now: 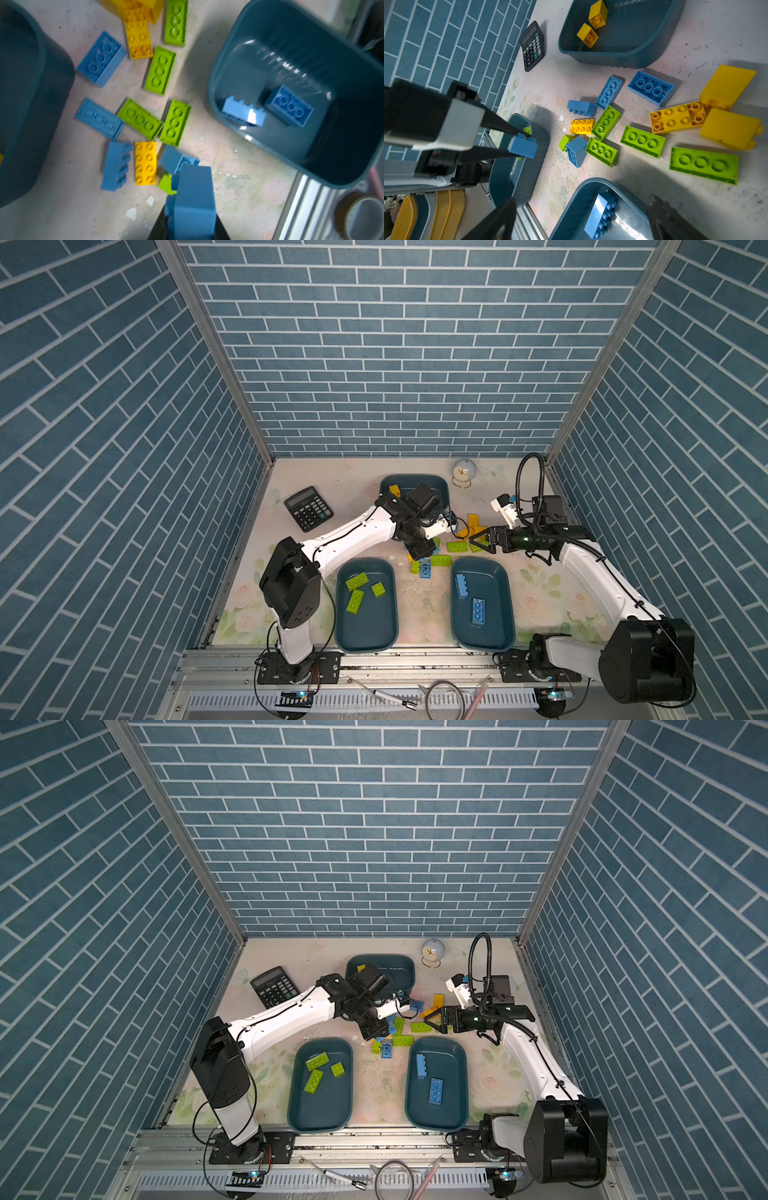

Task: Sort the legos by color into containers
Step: 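Carry the light-blue brick with the left gripper into the near blue bin, release, then move the left gripper back over the pile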

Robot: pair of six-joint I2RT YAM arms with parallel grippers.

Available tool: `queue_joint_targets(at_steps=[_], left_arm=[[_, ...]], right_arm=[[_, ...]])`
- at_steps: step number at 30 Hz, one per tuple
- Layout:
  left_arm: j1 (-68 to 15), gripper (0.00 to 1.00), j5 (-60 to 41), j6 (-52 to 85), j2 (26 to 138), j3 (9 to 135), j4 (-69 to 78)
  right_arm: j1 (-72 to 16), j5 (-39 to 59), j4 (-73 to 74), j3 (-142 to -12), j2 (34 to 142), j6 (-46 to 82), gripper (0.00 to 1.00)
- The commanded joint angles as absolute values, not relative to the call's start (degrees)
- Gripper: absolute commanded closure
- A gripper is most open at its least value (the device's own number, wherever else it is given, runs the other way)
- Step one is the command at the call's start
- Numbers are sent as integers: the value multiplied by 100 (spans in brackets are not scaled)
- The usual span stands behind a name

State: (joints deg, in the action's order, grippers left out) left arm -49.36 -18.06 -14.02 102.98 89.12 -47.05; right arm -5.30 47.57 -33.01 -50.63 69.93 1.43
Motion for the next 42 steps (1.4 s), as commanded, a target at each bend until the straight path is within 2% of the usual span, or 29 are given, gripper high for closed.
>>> queue_joint_targets(at_steps=[1, 8, 14, 17, 26, 33, 42], left_arm=[[-5258, 74, -2324, -491, 10357, 8851, -3911], [-5697, 72, -2582, 769, 10818, 8832, -2983], [-5736, 71, -2785, 1828, 10904, 8368, -2131], [-5744, 71, -2565, 2423, 11025, 8322, -1943], [-5796, 63, -2741, 3166, 11359, 8258, -1572], [-5768, 54, -2547, 2715, 11224, 8522, -2298], [-5471, 35, -1867, 855, 10663, 8883, -4273]], right_arm=[[-456, 4579, -3545, -5193, 6981, -174, 2], [-257, 4340, -3690, -5277, 6895, -202, 2], [-203, 4211, -3845, -5352, 6848, -229, 2], [-204, 4212, -3880, -5350, 6840, -228, 2], [-188, 4192, -3990, -5412, 6813, -316, 2], [-189, 4236, -3955, -5378, 6776, -295, 2], [-192, 4596, -3904, -5322, 6763, -319, 2]])
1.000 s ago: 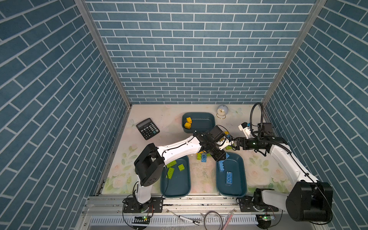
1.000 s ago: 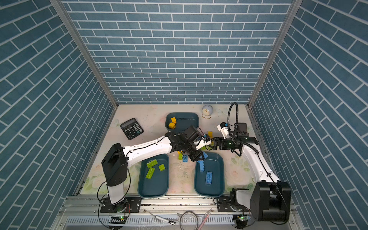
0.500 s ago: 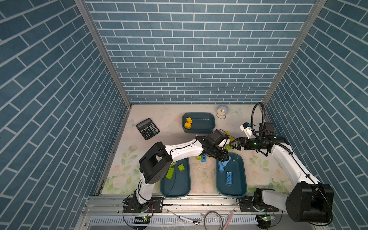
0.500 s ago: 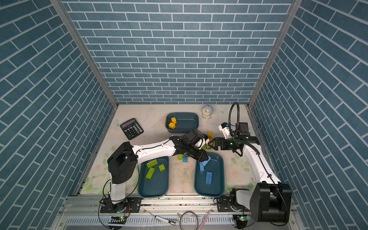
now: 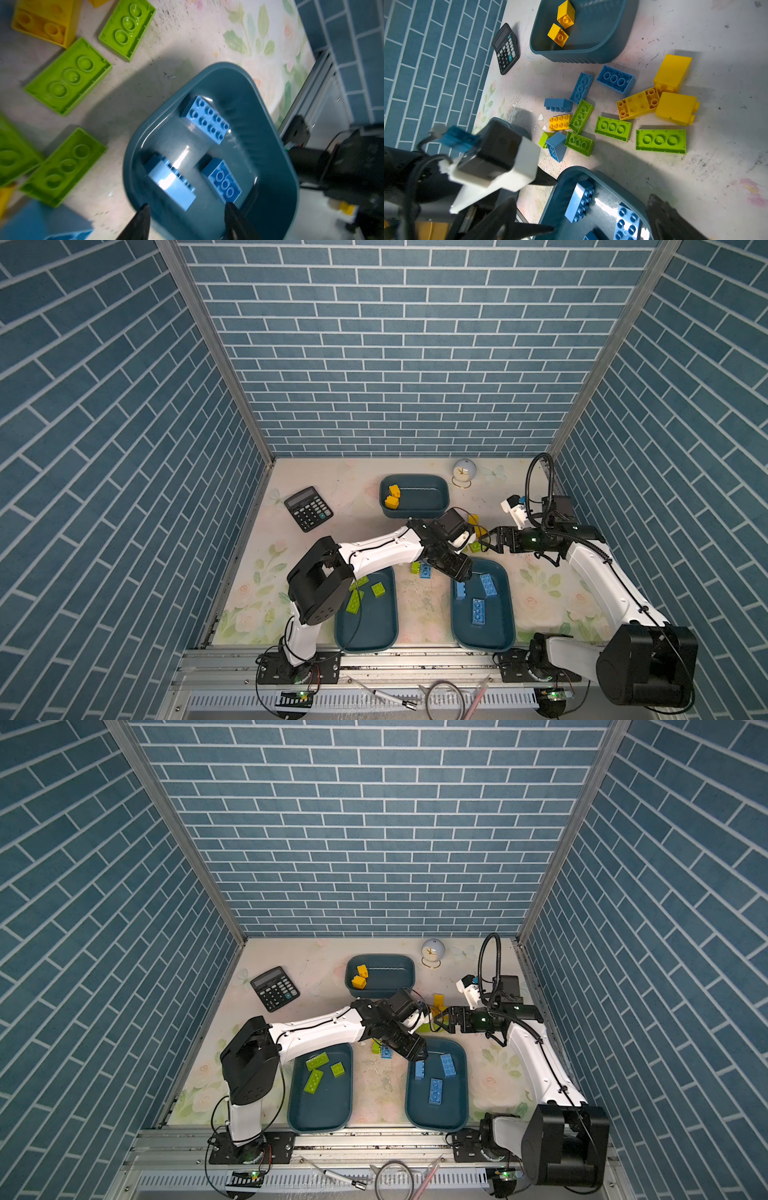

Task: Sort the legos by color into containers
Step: 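Move the left gripper back over the pile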

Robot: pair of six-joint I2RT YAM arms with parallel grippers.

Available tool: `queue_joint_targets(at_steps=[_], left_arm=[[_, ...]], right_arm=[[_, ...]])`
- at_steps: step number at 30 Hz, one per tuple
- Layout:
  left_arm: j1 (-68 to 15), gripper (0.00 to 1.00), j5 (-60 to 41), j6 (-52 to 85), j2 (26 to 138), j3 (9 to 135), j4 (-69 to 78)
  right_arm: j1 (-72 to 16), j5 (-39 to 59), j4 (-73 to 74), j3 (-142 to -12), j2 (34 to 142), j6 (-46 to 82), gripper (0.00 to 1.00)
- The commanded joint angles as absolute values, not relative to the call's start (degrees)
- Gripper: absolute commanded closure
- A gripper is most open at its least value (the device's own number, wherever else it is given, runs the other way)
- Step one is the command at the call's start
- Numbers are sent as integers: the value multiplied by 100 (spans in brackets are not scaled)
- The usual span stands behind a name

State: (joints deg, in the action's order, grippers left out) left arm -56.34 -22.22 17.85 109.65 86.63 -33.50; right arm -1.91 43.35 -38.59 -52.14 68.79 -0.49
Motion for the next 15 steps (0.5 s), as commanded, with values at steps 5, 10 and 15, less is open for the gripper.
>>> queue_joint_targets(at_steps=[5, 10, 15], left_arm=[[-4970, 25, -1431, -702, 10628, 9105, -5049], [-4412, 24, -967, -1628, 10921, 9273, -5100], [-4084, 24, -737, -2164, 11413, 9589, -5002]], right_arm=[[-208, 4853, -3734, -5232, 6700, -158, 2], [-246, 4965, -3586, -5150, 6640, -27, 3], [-347, 4967, -3536, -5107, 6636, 42, 3]])
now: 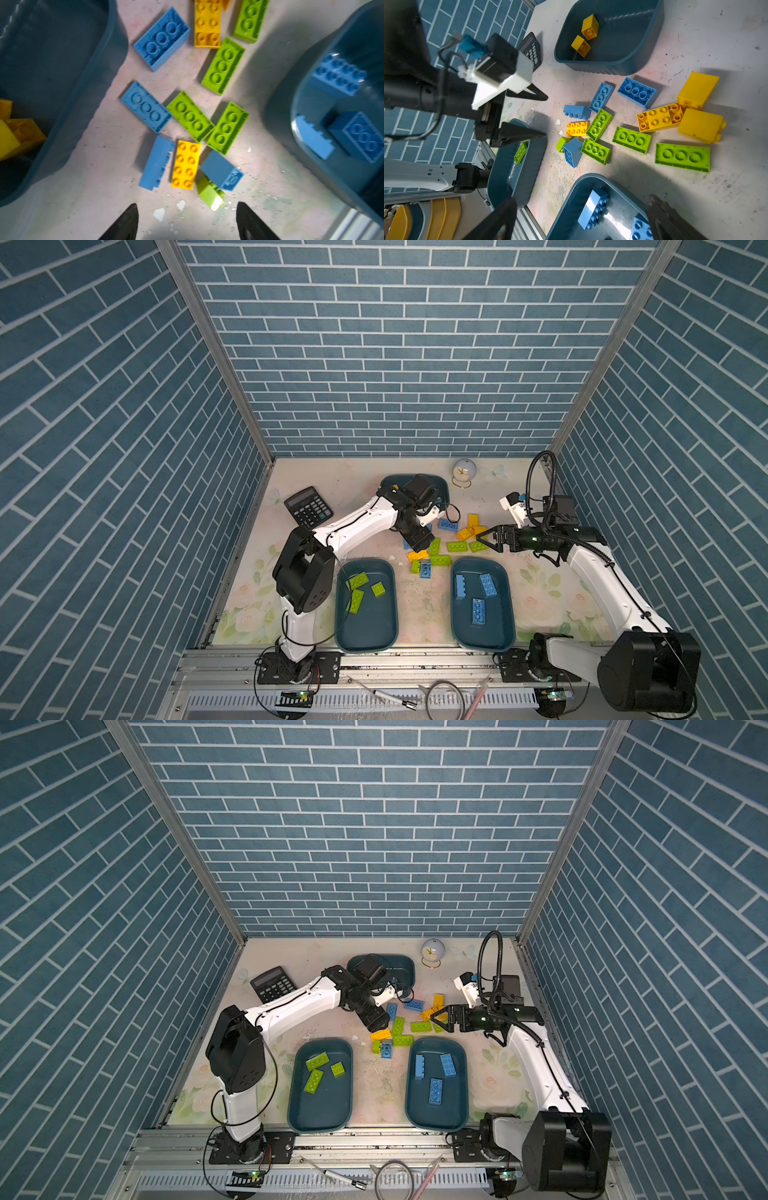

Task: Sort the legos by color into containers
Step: 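Move the left gripper back over the pile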

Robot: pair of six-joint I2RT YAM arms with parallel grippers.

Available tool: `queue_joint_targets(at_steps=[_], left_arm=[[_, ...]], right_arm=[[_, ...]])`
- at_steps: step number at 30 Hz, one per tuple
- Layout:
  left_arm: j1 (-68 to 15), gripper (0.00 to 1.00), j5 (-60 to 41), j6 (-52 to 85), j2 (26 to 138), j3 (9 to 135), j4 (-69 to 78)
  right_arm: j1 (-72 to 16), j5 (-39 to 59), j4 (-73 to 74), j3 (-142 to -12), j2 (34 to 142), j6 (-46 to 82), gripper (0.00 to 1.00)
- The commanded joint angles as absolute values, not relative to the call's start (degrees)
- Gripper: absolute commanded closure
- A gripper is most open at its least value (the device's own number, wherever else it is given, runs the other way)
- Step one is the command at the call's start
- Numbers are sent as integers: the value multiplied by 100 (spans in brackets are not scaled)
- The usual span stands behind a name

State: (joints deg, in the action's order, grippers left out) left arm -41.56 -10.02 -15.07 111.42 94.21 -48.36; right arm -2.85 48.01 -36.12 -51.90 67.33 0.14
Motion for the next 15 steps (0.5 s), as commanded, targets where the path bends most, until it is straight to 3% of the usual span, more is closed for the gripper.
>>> queue_joint_targets(at_steps=[1, 15], left_arm=[[-4050, 24, -674, -2247, 11516, 9649, -4977], [-3863, 29, -650, -2558, 12328, 9681, -4690]], right_arm=[[-368, 4959, -3517, -5093, 6627, 61, 3], [-493, 4838, -3498, -4957, 6596, 150, 3]])
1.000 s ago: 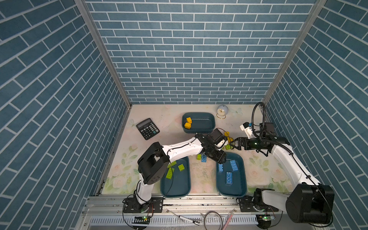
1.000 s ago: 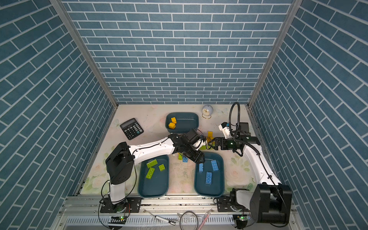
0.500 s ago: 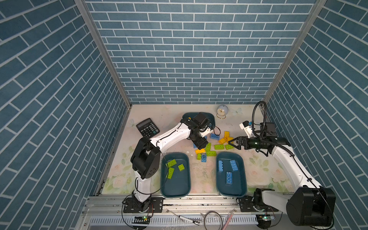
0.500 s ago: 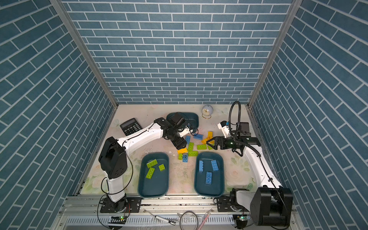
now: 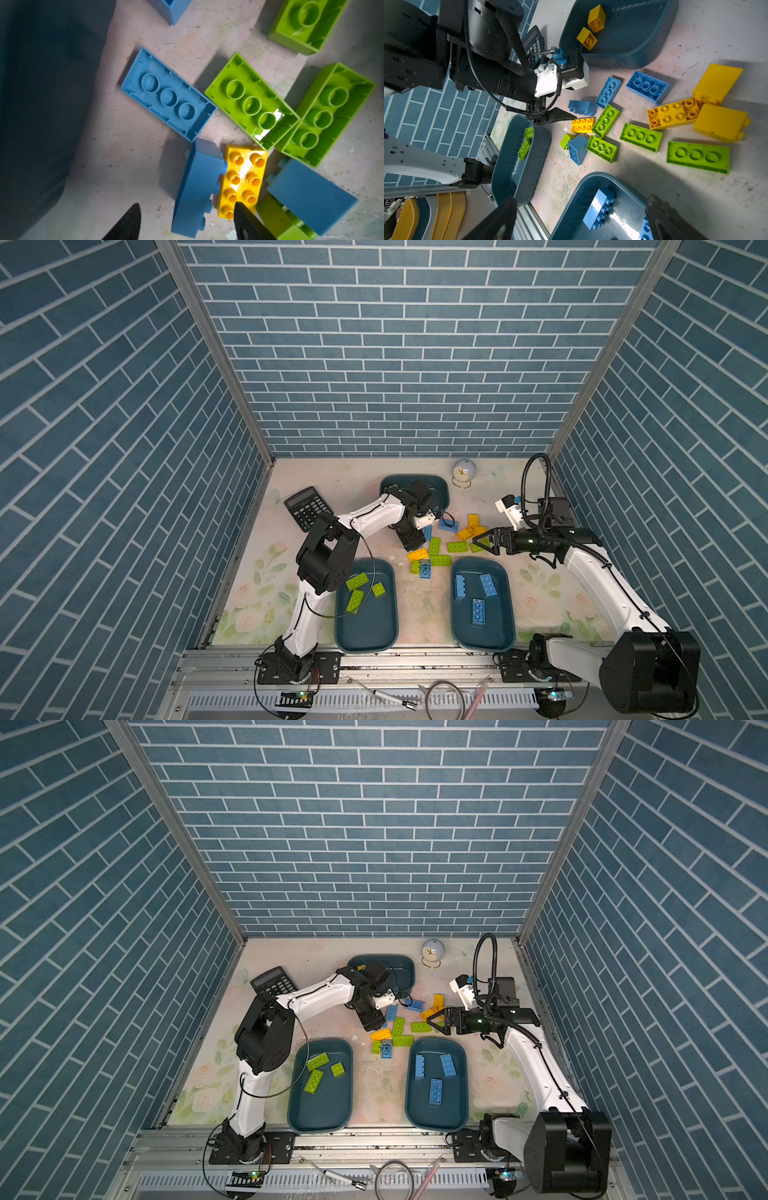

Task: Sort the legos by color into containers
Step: 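Move the left gripper back over the pile, then grasp a light-blue brick at the pile edge with the left gripper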

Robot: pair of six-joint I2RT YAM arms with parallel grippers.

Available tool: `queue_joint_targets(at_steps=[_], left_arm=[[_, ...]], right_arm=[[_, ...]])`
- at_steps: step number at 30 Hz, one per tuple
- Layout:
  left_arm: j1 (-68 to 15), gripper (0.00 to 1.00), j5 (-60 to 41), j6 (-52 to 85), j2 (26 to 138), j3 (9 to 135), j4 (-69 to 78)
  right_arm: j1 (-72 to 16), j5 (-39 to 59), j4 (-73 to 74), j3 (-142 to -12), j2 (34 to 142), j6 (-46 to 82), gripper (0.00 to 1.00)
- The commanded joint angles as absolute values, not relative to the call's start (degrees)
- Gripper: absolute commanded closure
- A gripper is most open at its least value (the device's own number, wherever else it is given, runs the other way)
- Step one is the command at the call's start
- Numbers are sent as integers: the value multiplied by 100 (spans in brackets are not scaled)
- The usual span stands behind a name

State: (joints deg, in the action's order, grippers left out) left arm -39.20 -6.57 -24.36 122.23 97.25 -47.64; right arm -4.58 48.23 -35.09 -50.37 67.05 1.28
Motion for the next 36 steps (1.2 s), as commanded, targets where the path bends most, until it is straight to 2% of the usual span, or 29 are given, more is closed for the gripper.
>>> queue_joint_targets(at_steps=[1, 5, 9, 15, 20, 23, 30, 36], left_arm=[[-3851, 30, -659, -2558, 12360, 9676, -4663], [-3832, 36, -659, -2568, 12443, 9676, -4543], [-3825, 49, -683, -2606, 12544, 9716, -4580], [-3825, 50, -784, -2645, 12568, 9642, -4571], [-3819, 70, -786, -2647, 12540, 9693, -4589], [-3812, 79, -860, -2632, 12431, 9703, -4621], [-3806, 79, -1107, -2344, 11941, 9673, -4999], [-3890, 77, -1676, -1229, 11176, 9263, -4883]], right_arm=[[-496, 4834, -3498, -4963, 6594, 158, 3], [-501, 4817, -3524, -5013, 6626, 152, 3], [-530, 4816, -3557, -5067, 6662, 143, 3], [-529, 4778, -3656, -5123, 6645, 90, 3], [-528, 4772, -3674, -5139, 6665, 89, 3], [-529, 4755, -3689, -5155, 6670, 84, 3], [-529, 4707, -3683, -5151, 6689, 62, 3], [-532, 4526, -3700, -5142, 6723, 26, 3]])
